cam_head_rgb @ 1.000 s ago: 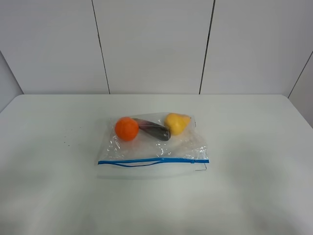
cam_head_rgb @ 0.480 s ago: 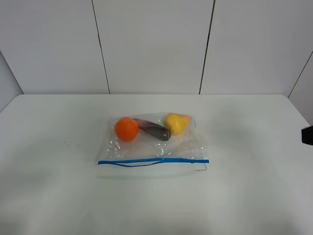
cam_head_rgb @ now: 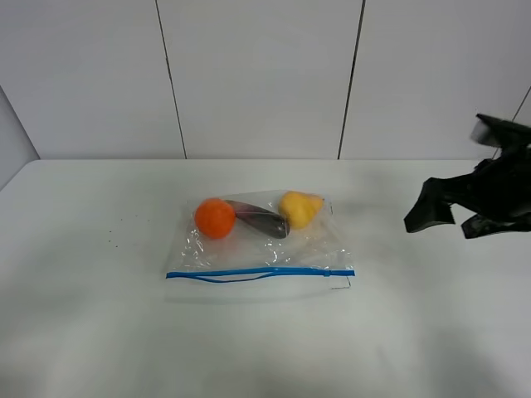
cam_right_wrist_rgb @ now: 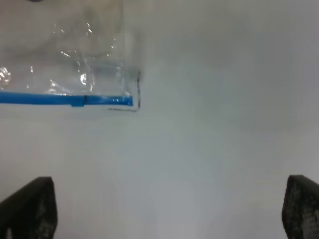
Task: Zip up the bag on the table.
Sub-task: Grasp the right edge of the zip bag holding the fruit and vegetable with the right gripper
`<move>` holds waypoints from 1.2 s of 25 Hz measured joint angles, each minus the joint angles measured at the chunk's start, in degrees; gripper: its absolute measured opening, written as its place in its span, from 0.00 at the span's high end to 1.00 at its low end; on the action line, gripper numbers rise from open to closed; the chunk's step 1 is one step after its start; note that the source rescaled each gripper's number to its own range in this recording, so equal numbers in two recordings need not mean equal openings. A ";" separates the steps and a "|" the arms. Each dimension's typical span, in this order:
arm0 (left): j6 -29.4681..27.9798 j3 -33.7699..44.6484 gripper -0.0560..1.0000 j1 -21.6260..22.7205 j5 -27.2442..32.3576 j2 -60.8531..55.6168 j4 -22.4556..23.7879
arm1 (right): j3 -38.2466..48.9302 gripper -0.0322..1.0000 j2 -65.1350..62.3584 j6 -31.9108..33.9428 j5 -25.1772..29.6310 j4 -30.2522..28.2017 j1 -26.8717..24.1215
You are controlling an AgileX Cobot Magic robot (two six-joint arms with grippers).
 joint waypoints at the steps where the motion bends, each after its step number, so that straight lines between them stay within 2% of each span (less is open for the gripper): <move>1: 0.00 0.00 0.00 0.00 0.00 0.00 0.00 | 0.00 0.00 2.69 -2.53 -1.24 2.52 0.00; 6: 0.00 0.00 0.00 0.00 0.00 0.00 0.00 | 0.00 0.00 12.99 -15.82 -3.42 15.17 0.00; 8: 0.00 0.00 0.00 0.00 0.00 0.00 0.00 | 0.00 0.00 16.27 -21.14 -3.56 20.97 0.00; 12: 0.00 0.00 0.00 0.00 0.00 0.00 0.00 | -1.26 0.00 21.50 -30.55 -2.52 29.03 0.00; 15: 0.00 0.00 0.00 0.00 0.00 0.00 0.07 | -4.67 0.01 25.21 -34.22 -0.31 31.31 0.00; 20: 0.00 0.00 0.00 0.00 -0.06 0.00 0.07 | -11.36 0.02 31.24 -35.57 5.48 32.31 -0.05; 25: 0.00 0.00 0.00 0.00 -0.06 0.00 0.07 | -12.39 0.02 36.72 -37.66 9.89 33.04 -0.05; 30: 0.00 0.00 0.00 0.00 -0.06 0.00 0.07 | -12.42 0.02 39.24 -40.09 10.59 35.52 -0.05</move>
